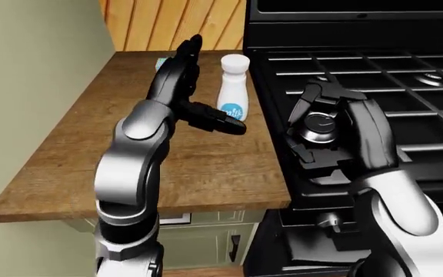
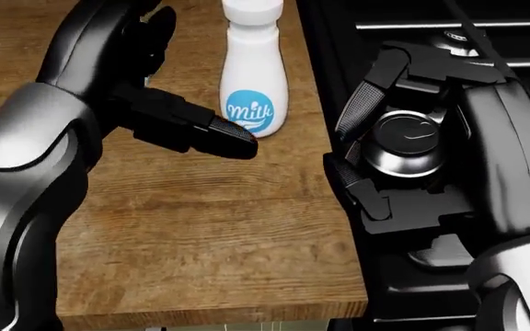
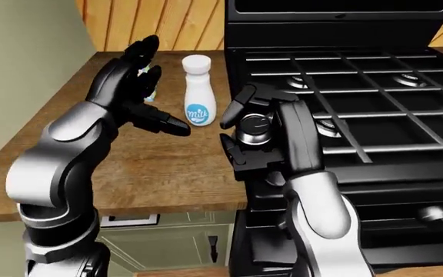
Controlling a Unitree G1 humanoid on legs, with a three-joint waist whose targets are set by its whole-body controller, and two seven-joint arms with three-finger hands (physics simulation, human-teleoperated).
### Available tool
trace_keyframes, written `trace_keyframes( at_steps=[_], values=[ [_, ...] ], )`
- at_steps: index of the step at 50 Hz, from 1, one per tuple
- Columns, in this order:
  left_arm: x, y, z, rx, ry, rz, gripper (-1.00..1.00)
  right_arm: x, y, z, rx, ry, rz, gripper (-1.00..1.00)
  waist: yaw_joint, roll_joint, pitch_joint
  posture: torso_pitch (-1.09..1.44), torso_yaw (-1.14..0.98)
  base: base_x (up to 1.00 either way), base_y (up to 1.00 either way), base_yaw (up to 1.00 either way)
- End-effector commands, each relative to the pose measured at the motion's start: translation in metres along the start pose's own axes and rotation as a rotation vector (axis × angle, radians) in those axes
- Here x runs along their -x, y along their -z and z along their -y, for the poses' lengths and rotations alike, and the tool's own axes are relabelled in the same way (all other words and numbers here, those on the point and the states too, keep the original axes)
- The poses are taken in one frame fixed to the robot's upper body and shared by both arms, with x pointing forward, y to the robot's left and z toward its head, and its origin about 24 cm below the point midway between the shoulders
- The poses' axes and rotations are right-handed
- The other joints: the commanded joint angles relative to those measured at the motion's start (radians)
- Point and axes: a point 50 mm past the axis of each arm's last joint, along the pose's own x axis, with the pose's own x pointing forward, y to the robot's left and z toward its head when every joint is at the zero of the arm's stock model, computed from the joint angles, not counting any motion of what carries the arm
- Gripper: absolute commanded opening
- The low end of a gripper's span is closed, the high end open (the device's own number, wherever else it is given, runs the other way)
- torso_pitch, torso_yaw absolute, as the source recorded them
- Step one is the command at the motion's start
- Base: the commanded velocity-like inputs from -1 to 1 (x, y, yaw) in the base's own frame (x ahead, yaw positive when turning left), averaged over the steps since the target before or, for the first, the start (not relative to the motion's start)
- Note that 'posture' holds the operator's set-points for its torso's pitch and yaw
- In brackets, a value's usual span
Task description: Move the drinks to the dining counter.
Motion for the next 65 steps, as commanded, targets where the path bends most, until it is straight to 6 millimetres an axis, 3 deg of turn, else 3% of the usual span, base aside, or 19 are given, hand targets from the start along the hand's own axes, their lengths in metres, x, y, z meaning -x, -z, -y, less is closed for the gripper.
trace_keyframes(
  at_steps=[1, 10, 20, 26, 44, 58, 61, 64, 65],
  values=[
    [0.000, -0.019, -0.002, -0.027, -0.026, 0.102, 1.00, 0.002, -0.012, 0.001, 0.009, 0.011, 0.087, -1.00, 0.000, -0.001, -0.027, 0.00, 0.00, 0.00, 0.00, 0.00],
    [-0.022, -0.021, 0.014, -0.053, 0.000, 0.083, 1.00, 0.002, -0.009, -0.001, 0.010, -0.002, 0.085, -1.00, 0.002, -0.007, -0.028, 0.00, 0.00, 0.00, 0.00, 0.00],
    [-0.043, -0.021, 0.013, -0.047, -0.048, 0.068, 1.00, 0.003, -0.009, -0.003, 0.006, -0.005, 0.086, -1.00, 0.000, -0.009, -0.029, 0.00, 0.00, 0.00, 0.00, 0.00],
    [-0.060, -0.011, 0.015, -0.081, -0.064, 0.042, 1.00, 0.001, -0.008, -0.004, 0.005, -0.010, 0.084, -1.00, 0.000, -0.010, -0.030, 0.00, 0.00, 0.00, 0.00, 0.00],
    [-0.079, -0.010, 0.025, -0.019, -0.057, 0.021, 1.00, 0.002, -0.002, -0.009, 0.000, -0.013, 0.074, -1.00, -0.001, -0.010, -0.035, 0.00, 0.00, 0.00, 0.00, 0.00],
    [-0.098, 0.003, 0.027, -0.023, -0.093, -0.016, 1.00, 0.005, 0.000, -0.010, -0.008, -0.016, 0.074, -1.00, -0.001, -0.011, -0.039, 0.00, 0.00, 0.00, 0.00, 0.00],
    [-0.099, 0.004, 0.028, -0.022, -0.092, -0.015, 0.65, 0.005, -0.001, -0.010, -0.009, -0.018, 0.073, -1.00, -0.002, -0.010, -0.039, 0.00, 0.00, 0.00, 0.00, 0.00],
    [-0.100, 0.003, 0.028, -0.028, -0.096, -0.014, -0.24, 0.004, 0.001, -0.010, -0.009, -0.019, 0.071, -1.00, -0.002, -0.010, -0.039, 0.00, 0.00, 0.00, 0.00, 0.00],
    [-0.100, 0.003, 0.028, -0.030, -0.097, -0.014, -0.38, 0.004, 0.001, -0.010, -0.009, -0.019, 0.070, -1.00, -0.002, -0.010, -0.039, 0.00, 0.00, 0.00, 0.00, 0.00]
  ],
)
